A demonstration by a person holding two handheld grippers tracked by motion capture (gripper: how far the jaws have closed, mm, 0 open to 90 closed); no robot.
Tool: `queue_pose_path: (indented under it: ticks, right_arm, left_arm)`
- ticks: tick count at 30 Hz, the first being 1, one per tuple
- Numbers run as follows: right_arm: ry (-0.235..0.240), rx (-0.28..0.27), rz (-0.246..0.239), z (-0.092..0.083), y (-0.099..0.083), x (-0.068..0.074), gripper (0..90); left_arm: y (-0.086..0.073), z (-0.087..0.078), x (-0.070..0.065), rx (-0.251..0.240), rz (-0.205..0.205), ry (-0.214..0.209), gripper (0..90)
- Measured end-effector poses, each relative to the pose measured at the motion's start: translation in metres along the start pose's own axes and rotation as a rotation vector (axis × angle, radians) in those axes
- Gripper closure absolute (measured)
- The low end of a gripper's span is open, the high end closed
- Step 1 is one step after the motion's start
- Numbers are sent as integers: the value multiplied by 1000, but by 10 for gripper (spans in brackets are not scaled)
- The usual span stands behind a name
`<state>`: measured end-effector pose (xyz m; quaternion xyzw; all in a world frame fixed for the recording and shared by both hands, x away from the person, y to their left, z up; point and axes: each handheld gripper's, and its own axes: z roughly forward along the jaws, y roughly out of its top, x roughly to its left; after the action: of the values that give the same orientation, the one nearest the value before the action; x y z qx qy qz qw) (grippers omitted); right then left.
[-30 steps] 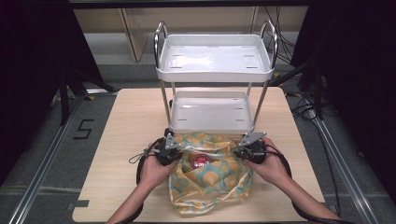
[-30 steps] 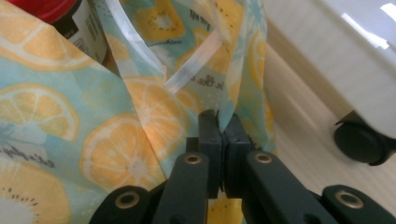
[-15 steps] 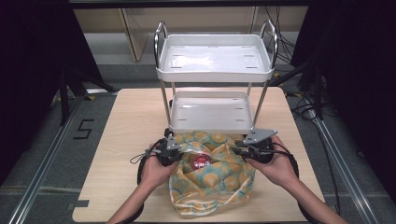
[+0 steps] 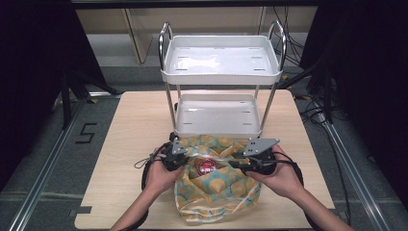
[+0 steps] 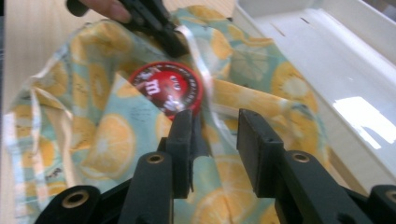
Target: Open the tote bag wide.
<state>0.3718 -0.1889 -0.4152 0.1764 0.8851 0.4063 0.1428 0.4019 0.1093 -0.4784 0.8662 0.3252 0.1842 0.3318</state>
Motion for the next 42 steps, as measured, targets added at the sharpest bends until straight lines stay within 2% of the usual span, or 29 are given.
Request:
queue_pose_path:
  ticks: [2,5,8,11,12,13,15,16,18,23,24,25,27,28,31,32,34,37,39,40,42]
  right_arm:
    - [52,5,-15,5,-1,3,636]
    - [76,33,-10,10,-4,7,603]
    - [102,34,-18,15,-5,8,556]
    - [135,64,13,21,-8,8,477]
    - [129,62,21,24,-10,7,451]
    - [144,63,0,27,-12,6,420]
    - [144,76,12,30,-13,7,392]
    - [162,73,-2,33,-14,8,348]
    - [163,82,-7,35,-15,9,317]
    - [174,106,-19,40,-17,11,284]
    - [179,101,-36,42,-17,11,284]
    - [175,109,-29,43,-17,13,287]
    - [174,114,-35,45,-17,14,308]
    - [173,116,-44,47,-16,14,356]
    - [176,118,-53,48,-16,15,406]
    - [181,126,-56,48,-15,16,523]
    - [183,131,-55,49,-15,16,542]
    - [182,146,-71,50,-16,15,644]
    - [181,159,-64,50,-17,15,740]
    - [186,170,-56,49,-17,15,821]
    - [185,177,-53,49,-17,15,878]
  left_arm:
    - [0,0,0,-2,0,1,892]
    - [1,-1,0,1,5,-5,892]
    - [1,-1,0,-2,2,-7,891]
    - [1,-1,0,-2,3,-6,891]
    - [1,-1,0,-3,3,-6,892]
    - [1,-1,0,-4,4,-5,892]
    - [2,-2,0,-8,-2,1,892]
    - [2,-3,1,-6,7,-4,892]
    - [2,-3,1,-6,6,-4,891]
    - [2,-2,1,-8,6,-3,891]
    - [3,-3,1,-8,7,-2,891]
    - [3,-3,1,-8,7,-2,891]
    - [3,-3,0,-7,8,1,891]
    - [3,-3,0,-9,7,2,892]
    - [3,-3,0,-12,11,-1,891]
    - [3,-3,0,-6,13,0,891]
    - [3,-3,0,-6,13,0,891]
    - [4,-3,0,-7,14,-2,891]
    - [4,-3,-1,-8,14,-1,891]
    - [4,-3,-1,-9,13,0,891]
    - [4,-3,-1,-9,6,-4,891]
